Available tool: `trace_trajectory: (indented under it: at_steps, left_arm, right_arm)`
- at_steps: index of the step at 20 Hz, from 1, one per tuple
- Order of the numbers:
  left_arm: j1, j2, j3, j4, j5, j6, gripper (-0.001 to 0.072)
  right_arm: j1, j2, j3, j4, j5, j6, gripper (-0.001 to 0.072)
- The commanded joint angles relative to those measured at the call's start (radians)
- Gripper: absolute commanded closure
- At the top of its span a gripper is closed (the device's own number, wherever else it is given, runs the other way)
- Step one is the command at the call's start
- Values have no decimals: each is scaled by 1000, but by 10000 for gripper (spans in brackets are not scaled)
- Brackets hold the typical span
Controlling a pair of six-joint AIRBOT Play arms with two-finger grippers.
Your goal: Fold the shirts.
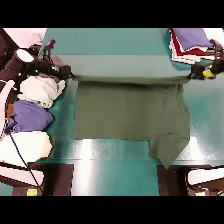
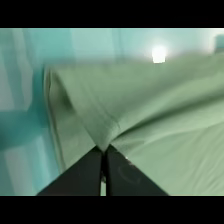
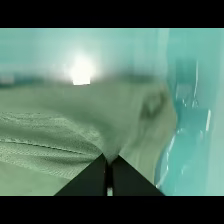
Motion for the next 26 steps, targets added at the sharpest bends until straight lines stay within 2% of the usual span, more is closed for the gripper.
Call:
trace_trajectory:
  at_steps: [1, 4, 5, 6, 7, 10, 12, 14, 16, 21, 26]
  left_arm:
    - [-1, -1, -111, 26, 5, 5, 685]
    - [-1, -2, -156, 26, 3, 3, 683]
    - [-1, 0, -155, 25, 3, -9, 681]
    - [-1, 2, -155, 25, 2, -33, 465]
    - [0, 4, -154, 26, -7, -63, 149]
    - [26, 29, -125, 41, -111, -74, 166]
    - [59, 90, -134, 108, -186, -74, 166]
    - [86, 176, -217, 153, -268, -73, 165]
    - [90, 263, -364, 151, -326, -55, 166]
    - [87, 437, -745, 120, -250, -55, 166]
    - [87, 485, -878, 29, -190, -3, 166]
  right_arm:
    - [1, 79, -201, -23, -103, -6, 696]
    - [1, 108, -295, -12, -130, -2, 693]
    - [1, 107, -309, 14, -116, 2, 635]
    - [1, 108, -320, 41, -100, 1, 419]
    - [-5, 108, -323, 56, -74, 1, 325]
    - [-31, 139, -323, 61, 20, 1, 327]
    - [-72, 202, -343, 63, 104, -12, 335]
    - [-106, 285, -405, 63, 158, -42, 336]
    - [-138, 360, -484, 63, 180, -70, 396]
    - [-174, 457, -619, 64, 175, -86, 401]
    - [-180, 470, -604, 135, 181, -90, 400]
